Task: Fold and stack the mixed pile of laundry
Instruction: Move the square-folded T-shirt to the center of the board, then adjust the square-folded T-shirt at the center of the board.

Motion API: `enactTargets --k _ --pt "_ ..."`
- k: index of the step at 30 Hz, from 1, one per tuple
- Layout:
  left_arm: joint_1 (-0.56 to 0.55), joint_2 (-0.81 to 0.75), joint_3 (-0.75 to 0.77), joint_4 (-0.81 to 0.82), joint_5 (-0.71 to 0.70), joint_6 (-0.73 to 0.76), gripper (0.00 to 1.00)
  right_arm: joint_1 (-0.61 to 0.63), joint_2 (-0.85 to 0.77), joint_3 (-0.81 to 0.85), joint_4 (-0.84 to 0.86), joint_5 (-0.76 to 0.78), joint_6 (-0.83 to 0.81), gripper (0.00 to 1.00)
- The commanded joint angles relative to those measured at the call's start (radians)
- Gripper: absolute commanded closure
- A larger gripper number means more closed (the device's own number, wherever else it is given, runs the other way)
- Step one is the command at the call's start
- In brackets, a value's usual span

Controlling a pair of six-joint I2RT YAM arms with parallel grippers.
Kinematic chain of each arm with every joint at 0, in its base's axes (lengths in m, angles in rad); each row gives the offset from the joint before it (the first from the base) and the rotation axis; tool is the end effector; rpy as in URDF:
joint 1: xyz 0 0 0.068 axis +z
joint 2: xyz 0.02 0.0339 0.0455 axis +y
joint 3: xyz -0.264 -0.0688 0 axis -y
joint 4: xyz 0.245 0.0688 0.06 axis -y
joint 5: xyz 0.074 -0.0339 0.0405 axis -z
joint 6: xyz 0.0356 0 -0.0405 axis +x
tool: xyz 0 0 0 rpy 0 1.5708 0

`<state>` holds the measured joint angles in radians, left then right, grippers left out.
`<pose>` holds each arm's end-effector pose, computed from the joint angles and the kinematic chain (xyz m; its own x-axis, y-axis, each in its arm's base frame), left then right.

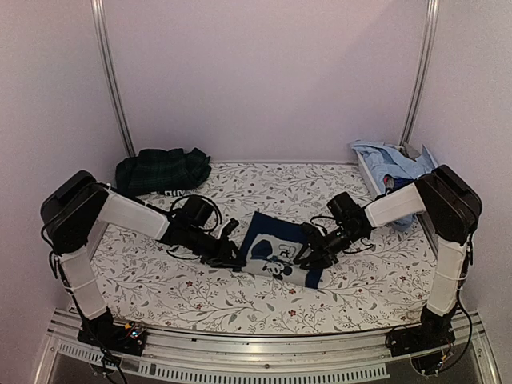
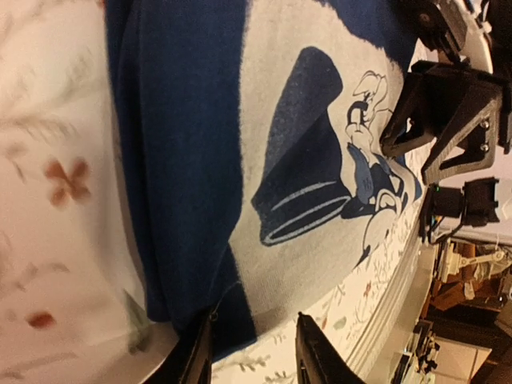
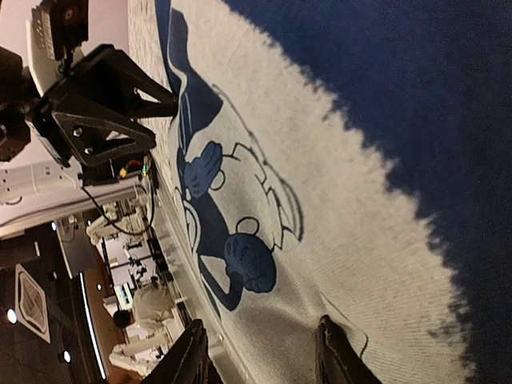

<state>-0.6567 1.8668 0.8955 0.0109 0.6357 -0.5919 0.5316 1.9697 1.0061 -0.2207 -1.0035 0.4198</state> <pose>0.2592 -0.2265 0.1135 -0.9631 0.1755 -0.2042 0.2693 0.6356 -0.7236 0.2836 0.2016 0.1035 -0.9518 -0.3056 -0.0258 -0.1736 0.4672 0.8670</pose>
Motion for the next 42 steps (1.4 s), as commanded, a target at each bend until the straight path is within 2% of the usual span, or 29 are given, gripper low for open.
enactTargets --k 1,3,5,8,11,17,23,35,40,42 --pt "-0.086 -0.187 -0.141 -0.027 0.005 -0.069 0.64 0.025 -0.139 -0.099 -0.168 -0.004 -0.055 0.54" --pt "-0.077 -0.259 -0.157 -0.031 -0.009 -0.084 0.63 -0.024 -0.215 -0.119 -0.184 0.026 -0.059 0.53" --pt "-0.059 -0.281 -0.111 -0.092 -0.055 -0.05 0.6 -0.094 -0.288 -0.125 -0.196 0.055 -0.046 0.51" --pt "-0.023 -0.224 0.045 -0.192 -0.09 0.024 0.53 -0.178 -0.354 -0.097 -0.239 0.099 -0.056 0.51" --pt "0.032 -0.117 0.17 -0.234 -0.094 0.072 0.5 -0.208 -0.401 -0.058 -0.283 0.196 -0.093 0.48" --pt "0.135 0.068 0.349 -0.236 -0.076 0.119 0.45 -0.224 -0.325 0.037 -0.327 0.297 -0.168 0.48" --pt "0.145 0.254 0.551 -0.294 -0.034 0.165 0.45 -0.223 -0.195 0.129 -0.362 0.311 -0.225 0.49" --pt "0.12 0.356 0.63 -0.252 0.058 0.162 0.48 -0.199 -0.046 0.201 -0.395 0.287 -0.325 0.5" --pt "0.114 0.361 0.615 -0.236 0.067 0.149 0.5 -0.193 -0.02 0.223 -0.399 0.278 -0.334 0.55" --pt "0.115 0.362 0.612 -0.231 0.07 0.147 0.52 -0.192 -0.02 0.226 -0.401 0.272 -0.337 0.61"
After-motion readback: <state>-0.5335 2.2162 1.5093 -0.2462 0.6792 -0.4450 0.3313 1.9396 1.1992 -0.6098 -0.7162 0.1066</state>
